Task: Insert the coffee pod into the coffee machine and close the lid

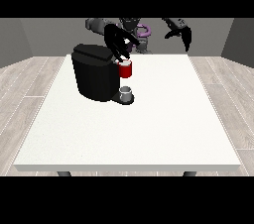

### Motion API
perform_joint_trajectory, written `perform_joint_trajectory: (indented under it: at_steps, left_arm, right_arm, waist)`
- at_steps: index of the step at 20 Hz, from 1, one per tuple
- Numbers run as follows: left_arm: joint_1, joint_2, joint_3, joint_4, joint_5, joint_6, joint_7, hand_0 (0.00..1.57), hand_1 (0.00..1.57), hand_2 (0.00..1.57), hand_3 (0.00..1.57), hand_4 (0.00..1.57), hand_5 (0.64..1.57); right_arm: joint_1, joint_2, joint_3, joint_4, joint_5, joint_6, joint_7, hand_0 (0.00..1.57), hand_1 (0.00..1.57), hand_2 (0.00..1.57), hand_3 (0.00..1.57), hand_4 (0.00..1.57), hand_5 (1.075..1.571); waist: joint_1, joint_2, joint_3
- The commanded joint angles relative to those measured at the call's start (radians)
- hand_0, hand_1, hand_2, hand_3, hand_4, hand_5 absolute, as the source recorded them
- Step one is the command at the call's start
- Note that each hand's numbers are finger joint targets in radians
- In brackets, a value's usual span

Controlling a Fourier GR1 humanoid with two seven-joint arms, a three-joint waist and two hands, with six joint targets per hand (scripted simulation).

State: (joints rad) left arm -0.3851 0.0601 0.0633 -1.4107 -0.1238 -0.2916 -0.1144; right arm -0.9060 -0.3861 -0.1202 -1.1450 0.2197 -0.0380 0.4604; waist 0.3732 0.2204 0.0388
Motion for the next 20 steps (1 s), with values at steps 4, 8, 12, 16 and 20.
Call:
perform_joint_trajectory:
  at_steps: [4, 8, 12, 16, 20]
  left_arm:
    - [-0.043, -0.019, -0.035, 0.007, -0.005, -0.017, -0.016, 0.00, 0.00, 0.00, 0.00, 0.43, 1.571]
    - [-0.108, -0.004, -0.020, 0.007, 0.025, -0.046, -0.005, 0.00, 0.00, 0.00, 0.00, 0.35, 1.571]
    - [-0.118, -0.002, -0.032, -0.019, 0.018, -0.047, -0.003, 0.00, 0.00, 0.00, 0.00, 0.20, 1.571]
    - [-0.132, 0.035, 0.001, 0.012, 0.030, -0.063, -0.013, 0.00, 0.00, 0.00, 0.00, 0.30, 1.571]
    - [-0.145, 0.018, 0.018, -0.020, 0.049, -0.035, 0.033, 0.00, 0.00, 0.00, 0.00, 0.35, 1.571]
  right_arm:
    - [-0.147, 0.067, 0.034, -0.054, -0.022, 0.020, -0.134, 0.00, 0.00, 0.00, 0.00, 0.00, 1.571]
    - [-0.175, 0.044, -0.002, -0.065, -0.031, 0.018, -0.113, 0.00, 0.00, 0.00, 0.00, 0.00, 1.571]
    - [-0.210, 0.082, -0.006, -0.022, -0.025, -0.028, -0.205, 0.00, 0.00, 0.00, 0.00, 0.00, 1.571]
    - [-0.276, 0.122, 0.011, 0.030, -0.022, -0.032, -0.202, 0.00, 0.00, 0.00, 0.00, 0.05, 1.571]
    - [-0.262, 0.146, 0.013, 0.090, -0.038, -0.007, -0.291, 0.00, 0.00, 0.00, 0.00, 0.00, 1.571]
  waist:
    - [0.154, 0.062, -0.0380]
    - [0.193, 0.094, -0.0378]
    - [0.212, 0.156, -0.0385]
    - [0.175, 0.158, -0.0394]
    - [0.139, 0.154, -0.0390]
